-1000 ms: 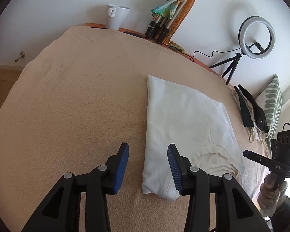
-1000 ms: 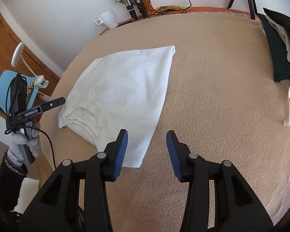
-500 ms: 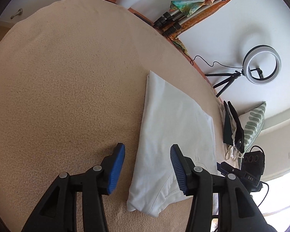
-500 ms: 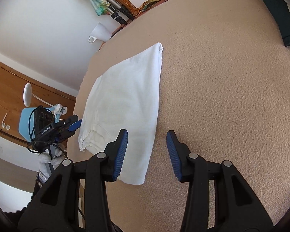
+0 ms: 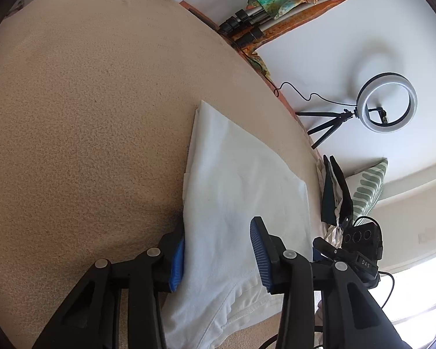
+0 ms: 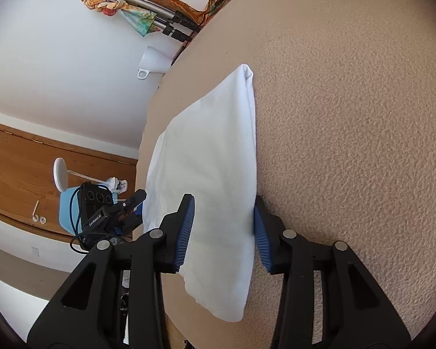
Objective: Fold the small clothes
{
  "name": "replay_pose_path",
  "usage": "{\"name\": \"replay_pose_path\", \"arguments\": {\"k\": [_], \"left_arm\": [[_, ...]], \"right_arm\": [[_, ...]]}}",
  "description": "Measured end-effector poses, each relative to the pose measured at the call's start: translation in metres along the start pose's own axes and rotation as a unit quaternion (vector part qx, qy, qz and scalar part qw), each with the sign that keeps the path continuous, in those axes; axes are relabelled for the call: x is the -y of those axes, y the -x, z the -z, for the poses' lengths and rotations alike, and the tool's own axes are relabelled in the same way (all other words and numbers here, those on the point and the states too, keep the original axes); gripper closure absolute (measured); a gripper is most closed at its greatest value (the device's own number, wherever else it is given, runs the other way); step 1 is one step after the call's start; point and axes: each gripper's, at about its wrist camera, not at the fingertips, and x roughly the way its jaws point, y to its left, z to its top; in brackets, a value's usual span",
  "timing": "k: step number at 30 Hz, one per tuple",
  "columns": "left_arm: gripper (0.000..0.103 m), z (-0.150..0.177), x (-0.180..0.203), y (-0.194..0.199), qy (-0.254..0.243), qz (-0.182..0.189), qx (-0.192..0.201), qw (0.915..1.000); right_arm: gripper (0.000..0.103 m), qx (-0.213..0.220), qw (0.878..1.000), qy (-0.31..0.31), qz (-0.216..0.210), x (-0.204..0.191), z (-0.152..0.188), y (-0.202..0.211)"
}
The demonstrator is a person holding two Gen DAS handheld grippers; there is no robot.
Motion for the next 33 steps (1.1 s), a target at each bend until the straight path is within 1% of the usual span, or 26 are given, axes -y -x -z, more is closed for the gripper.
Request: {"name": "replay_pose_path", "arguments": {"k": [1,4,5,6,8,10,14,18,26,33], "left_arm": [[0.067,0.001,0.001,-0.001,-0.002,-0.006,0.001,1.0],[0.078,0.003,0.006,-0.002,-0.01,-0.033,0.01,0.9993],[0.086,0.005,0.007,-0.001,-0.015,-0.046,0.015,0.9987],[0.088,0.007,0.009,0.0,-0.02,-0.054,0.019,0.9982],[0.093,0.012,0.014,0.001,-0.032,-0.064,0.03,0.997],[0.094,0.016,0.023,0.003,-0.055,-0.079,0.041,0.9946],[0.095,0.023,0.044,0.009,-0.09,-0.084,0.057,0.9908],[0.095,0.03,0.064,0.016,-0.115,-0.084,0.067,0.9874],[0.096,0.041,0.09,0.023,-0.131,-0.07,0.072,0.9863],[0.096,0.05,0.121,0.017,-0.146,-0.053,0.07,0.9854]], "right_arm": [[0.06,0.001,1.0,0.003,0.002,-0.003,-0.001,-0.002],[0.068,-0.004,1.0,0.009,0.013,-0.008,0.0,-0.008],[0.071,-0.003,1.0,0.011,0.018,-0.01,0.002,-0.008],[0.074,-0.002,1.0,0.014,0.025,-0.011,0.003,-0.007],[0.086,-0.001,0.999,0.022,0.045,-0.014,0.003,-0.007],[0.091,0.002,0.997,0.036,0.064,-0.019,0.004,-0.005],[0.093,0.009,0.993,0.072,0.096,-0.038,0.004,-0.003],[0.093,0.02,0.99,0.095,0.098,-0.057,0.004,0.004],[0.093,0.028,0.986,0.127,0.105,-0.075,0.007,0.023],[0.093,0.043,0.982,0.144,0.115,-0.082,0.008,0.058]]}}
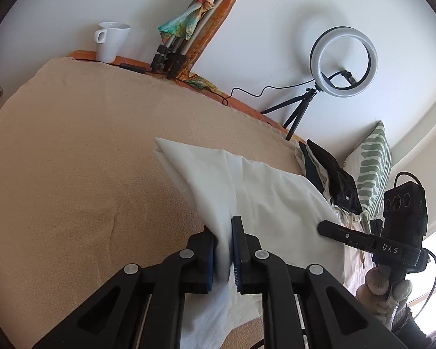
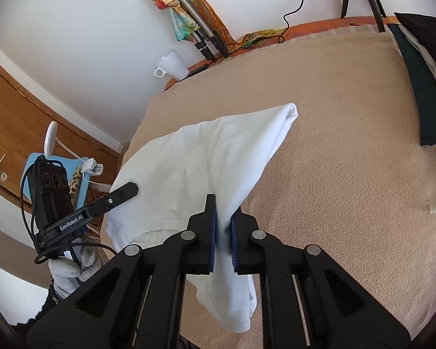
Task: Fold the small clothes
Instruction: 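Grasp the folded bundle with both grippers and lift it, then carry the bundle with both grippers to the clothes stack by the striped pillow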
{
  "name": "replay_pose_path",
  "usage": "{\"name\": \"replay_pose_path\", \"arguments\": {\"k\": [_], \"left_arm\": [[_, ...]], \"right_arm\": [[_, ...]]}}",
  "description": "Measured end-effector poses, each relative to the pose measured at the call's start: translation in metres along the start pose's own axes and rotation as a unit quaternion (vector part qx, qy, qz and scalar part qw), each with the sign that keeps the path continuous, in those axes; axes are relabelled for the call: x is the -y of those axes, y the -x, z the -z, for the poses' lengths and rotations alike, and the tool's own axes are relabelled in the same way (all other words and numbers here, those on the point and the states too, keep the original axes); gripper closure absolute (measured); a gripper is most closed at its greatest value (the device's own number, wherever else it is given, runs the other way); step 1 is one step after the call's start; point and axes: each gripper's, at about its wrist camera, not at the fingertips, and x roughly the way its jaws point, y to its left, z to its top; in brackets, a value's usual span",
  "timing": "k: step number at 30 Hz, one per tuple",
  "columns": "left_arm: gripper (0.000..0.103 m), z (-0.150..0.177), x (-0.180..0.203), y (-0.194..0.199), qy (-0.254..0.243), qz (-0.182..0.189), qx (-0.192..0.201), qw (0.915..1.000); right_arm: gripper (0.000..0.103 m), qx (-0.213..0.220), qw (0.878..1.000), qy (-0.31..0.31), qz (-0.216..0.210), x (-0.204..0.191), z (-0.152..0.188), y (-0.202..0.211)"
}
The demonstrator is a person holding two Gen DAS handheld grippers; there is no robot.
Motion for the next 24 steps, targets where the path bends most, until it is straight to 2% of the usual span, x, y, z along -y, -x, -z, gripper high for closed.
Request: {"name": "replay_pose_path", "arguments": {"k": [10,24], "left_arm": [[0.096,0.002,0.064,-0.02,-0.046,0.018,-0.001,0.9988],[0.096,-0.003,0.152,-0.071,-0.088,0.05,-0.011,0.9948]], "right_arm": [[0.093,0.025,0.999,0.023,0.041,0.019,-0.006,0.054],[0.093,0.061,0.991,0.053,0.106,0.06,-0.016,0.123]]}}
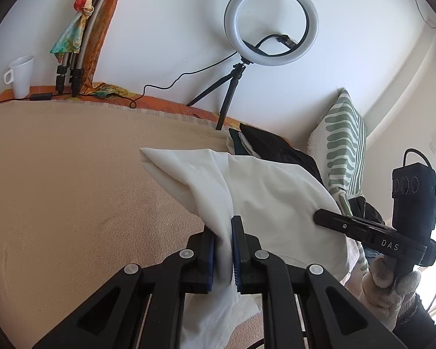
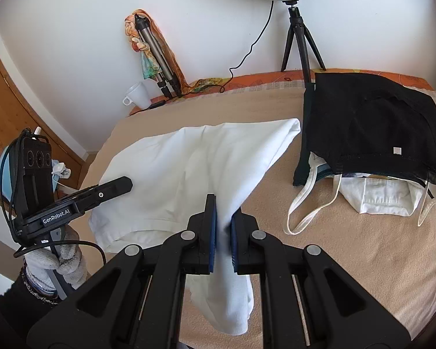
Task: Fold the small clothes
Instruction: 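Carry the bundle with both grippers to the clothes stack by the striped pillow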
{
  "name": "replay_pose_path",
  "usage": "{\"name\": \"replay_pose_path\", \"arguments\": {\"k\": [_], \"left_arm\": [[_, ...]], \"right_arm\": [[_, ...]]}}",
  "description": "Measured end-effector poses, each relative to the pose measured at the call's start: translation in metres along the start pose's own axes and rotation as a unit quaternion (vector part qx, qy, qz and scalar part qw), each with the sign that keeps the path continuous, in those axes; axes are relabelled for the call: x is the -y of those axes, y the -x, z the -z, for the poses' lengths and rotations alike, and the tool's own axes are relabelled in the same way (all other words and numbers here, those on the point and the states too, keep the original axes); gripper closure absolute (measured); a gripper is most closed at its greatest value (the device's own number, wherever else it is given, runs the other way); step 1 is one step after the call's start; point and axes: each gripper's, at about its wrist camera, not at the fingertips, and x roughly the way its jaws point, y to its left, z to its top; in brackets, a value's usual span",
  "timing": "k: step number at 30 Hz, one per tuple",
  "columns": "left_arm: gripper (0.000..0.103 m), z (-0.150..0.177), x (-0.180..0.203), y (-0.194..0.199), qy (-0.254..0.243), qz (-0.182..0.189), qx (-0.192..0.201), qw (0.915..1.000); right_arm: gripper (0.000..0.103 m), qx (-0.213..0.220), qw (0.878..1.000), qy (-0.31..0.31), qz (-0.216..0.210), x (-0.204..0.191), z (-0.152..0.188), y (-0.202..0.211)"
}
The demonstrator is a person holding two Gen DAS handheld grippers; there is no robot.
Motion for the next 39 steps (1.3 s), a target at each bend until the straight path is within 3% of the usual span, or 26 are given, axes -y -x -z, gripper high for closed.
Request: {"name": "replay_pose_path", "arguments": {"k": [11,23,31,39], "left_arm": [[0.096,-0.028,0.065,-0.052,-0.051,0.011,-0.004,0.9986],[0.096,-0.078,0.124,-0.126,-0.095,0.016,0.011,0.9953],[0.096,-0.102,0.158,-0.184,-0.14,-0.008,0.013,0.99],[0.096,-0.109,0.168,-0.227,-0.157,-0.032,-0.002,0.9871]], "right_arm": [[0.094,0.031,0.997,0.03,0.064,0.044,-0.019,0.04],[0.094,0.07,0.991,0.014,0.116,0.123,-0.06,0.07],[0.094,0.084,0.984,0.006,0.157,0.177,-0.098,0.061],[0.094,0.077,0.98,-0.007,0.184,0.223,-0.119,0.035]]}}
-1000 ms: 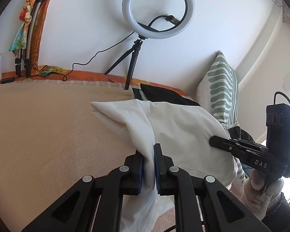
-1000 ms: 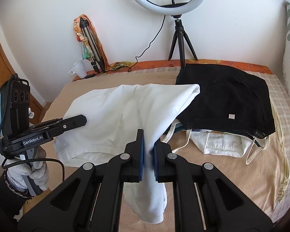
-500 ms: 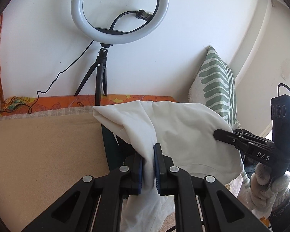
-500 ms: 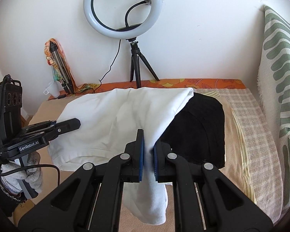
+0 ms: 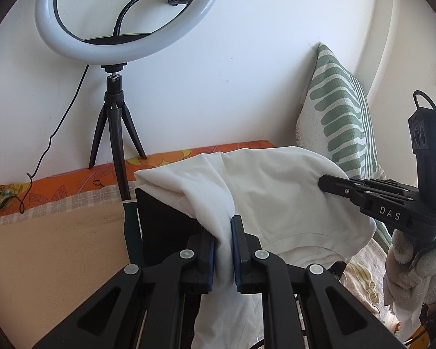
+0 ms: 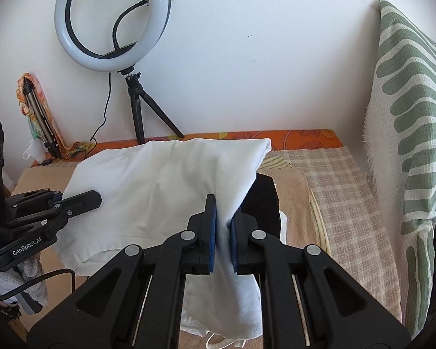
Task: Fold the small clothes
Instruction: 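Carry the bundle with both grippers to the clothes stack by the striped pillow, then lower the bundle onto the stack and open both grippers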
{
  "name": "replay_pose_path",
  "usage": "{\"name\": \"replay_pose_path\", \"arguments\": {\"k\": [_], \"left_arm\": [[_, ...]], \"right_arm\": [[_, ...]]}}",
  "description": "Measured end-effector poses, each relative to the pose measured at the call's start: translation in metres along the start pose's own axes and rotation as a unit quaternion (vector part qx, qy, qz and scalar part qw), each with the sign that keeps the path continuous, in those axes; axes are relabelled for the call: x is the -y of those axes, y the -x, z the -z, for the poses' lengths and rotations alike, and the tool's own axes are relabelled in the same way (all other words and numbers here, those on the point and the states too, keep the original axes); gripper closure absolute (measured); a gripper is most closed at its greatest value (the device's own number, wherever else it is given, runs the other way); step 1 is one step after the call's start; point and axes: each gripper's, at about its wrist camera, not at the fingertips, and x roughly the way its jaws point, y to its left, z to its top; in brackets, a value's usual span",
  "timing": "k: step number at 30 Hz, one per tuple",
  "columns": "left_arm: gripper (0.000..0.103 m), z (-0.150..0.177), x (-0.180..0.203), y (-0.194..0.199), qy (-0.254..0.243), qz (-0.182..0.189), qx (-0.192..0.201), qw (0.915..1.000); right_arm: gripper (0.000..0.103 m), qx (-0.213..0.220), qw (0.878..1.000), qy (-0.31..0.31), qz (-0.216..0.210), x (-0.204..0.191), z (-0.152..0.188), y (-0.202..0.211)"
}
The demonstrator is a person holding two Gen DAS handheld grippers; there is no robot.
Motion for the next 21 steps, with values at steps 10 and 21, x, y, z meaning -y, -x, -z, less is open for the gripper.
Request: {"name": "replay_pose_path", "arguments": {"k": [10,21], "left_arm": [[0.073,0.007,-0.012,-0.007,0.005,-0.023,-0.025,0.9994],[0.024,0.007,-0.005,0.019,-0.025,-0.031,-0.019,0.999]], "right_arm": [[0.091,-0.024,0.999,-0.011,0.029,0.018,0.0,-0.032],[0.046,-0.011,0.998,-0.025,0.057,0.023,-0.002,-0.013]]}}
